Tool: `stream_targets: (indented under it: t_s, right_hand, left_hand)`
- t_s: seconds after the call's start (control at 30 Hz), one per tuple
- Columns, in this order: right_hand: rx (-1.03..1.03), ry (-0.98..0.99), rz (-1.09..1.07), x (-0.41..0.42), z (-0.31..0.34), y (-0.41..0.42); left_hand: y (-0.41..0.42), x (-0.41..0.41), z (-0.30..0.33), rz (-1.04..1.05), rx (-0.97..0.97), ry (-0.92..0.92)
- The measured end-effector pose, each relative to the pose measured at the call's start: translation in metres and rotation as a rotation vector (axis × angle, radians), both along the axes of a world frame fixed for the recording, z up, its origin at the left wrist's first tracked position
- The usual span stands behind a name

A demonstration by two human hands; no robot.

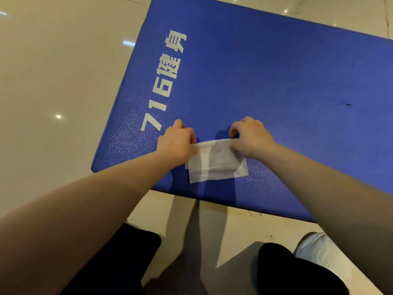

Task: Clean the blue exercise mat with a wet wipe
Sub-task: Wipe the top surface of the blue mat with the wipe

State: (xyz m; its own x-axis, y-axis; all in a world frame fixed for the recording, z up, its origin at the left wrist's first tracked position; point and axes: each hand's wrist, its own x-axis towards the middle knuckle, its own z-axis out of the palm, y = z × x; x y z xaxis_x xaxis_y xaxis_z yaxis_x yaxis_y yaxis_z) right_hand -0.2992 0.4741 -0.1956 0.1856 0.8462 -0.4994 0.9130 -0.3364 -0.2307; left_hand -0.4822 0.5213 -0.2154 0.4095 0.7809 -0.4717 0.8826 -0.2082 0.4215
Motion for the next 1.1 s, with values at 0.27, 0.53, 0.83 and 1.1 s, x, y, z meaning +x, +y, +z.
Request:
stream_targets:
  t_s: [0.27,0.53,0.83,1.1]
  right_hand:
    - [0.038,0.678,-0.253,0.021,0.026,-0.015]
    - [-0.063,0.514,-0.312,0.024,0.021,-0.033]
    - [0.288,-0.030,0.594,-0.023,-0.014,-0.065]
    - [0.192,0.234,0.092,-0.020,-0.008,-0.067]
  left_hand:
    - [0.001,-0.021,0.036,0.222,-0.348,-0.543]
    - [-0.023,-0.016,0.032,0.363,-0.461,-0.402]
    - [-0.014,-0.024,0.015,0.467,-0.396,-0.255]
    - [-0.014,0.000,0.031,0.233,-0.351,-0.421]
